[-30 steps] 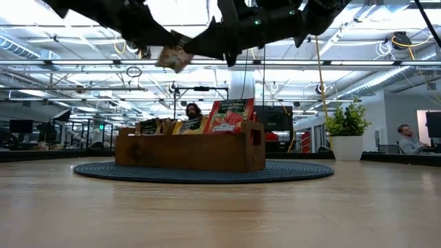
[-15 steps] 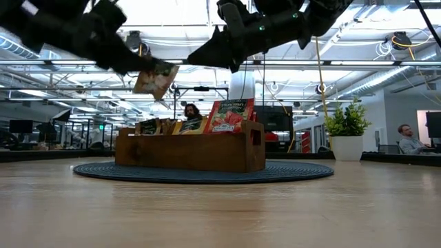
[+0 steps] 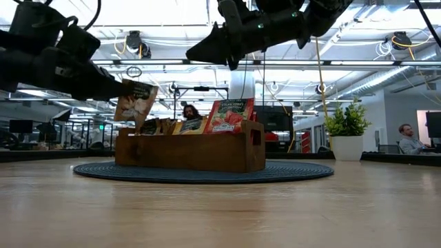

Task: Pick & Place Tea
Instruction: Put the brown tea bag into the left section of the wooden organizer

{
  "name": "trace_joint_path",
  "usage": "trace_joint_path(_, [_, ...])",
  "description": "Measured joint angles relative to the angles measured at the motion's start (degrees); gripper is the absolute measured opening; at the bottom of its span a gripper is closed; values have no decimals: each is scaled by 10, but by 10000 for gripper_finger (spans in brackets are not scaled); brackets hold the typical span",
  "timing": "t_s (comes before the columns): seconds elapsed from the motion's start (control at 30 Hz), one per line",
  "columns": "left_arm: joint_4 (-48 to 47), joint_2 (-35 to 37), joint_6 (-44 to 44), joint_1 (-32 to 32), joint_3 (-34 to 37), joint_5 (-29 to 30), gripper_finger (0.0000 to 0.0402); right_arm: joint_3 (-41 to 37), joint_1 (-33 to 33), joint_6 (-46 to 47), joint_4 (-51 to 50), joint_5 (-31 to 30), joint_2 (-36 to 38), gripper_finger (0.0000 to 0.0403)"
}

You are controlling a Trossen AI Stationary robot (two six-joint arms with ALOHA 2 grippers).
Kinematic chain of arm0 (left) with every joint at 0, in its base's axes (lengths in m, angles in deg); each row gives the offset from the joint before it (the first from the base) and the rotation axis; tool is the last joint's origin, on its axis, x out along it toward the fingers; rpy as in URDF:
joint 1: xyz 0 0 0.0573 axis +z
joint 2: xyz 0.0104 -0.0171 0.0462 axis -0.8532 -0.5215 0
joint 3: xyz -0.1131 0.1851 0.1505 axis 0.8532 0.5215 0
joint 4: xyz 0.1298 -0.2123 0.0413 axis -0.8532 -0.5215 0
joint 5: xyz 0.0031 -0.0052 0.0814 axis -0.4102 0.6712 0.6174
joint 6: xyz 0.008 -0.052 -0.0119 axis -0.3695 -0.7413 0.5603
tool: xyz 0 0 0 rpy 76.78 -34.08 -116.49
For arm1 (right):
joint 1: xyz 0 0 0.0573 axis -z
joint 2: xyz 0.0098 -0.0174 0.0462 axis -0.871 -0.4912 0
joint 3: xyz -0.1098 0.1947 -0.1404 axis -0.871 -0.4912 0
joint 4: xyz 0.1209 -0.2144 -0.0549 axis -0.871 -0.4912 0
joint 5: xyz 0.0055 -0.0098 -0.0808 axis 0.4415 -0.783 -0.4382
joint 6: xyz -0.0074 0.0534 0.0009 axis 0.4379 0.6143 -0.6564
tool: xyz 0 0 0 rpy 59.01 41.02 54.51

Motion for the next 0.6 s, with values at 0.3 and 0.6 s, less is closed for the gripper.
trace_joint_path(0.3, [2, -10, 43, 1, -1, 5, 2, 0, 0, 0, 4, 0, 0, 18])
trace_joint_path(0.6, [1, -56, 49, 24, -10, 15, 2, 0, 0, -1, 8, 0, 0, 18])
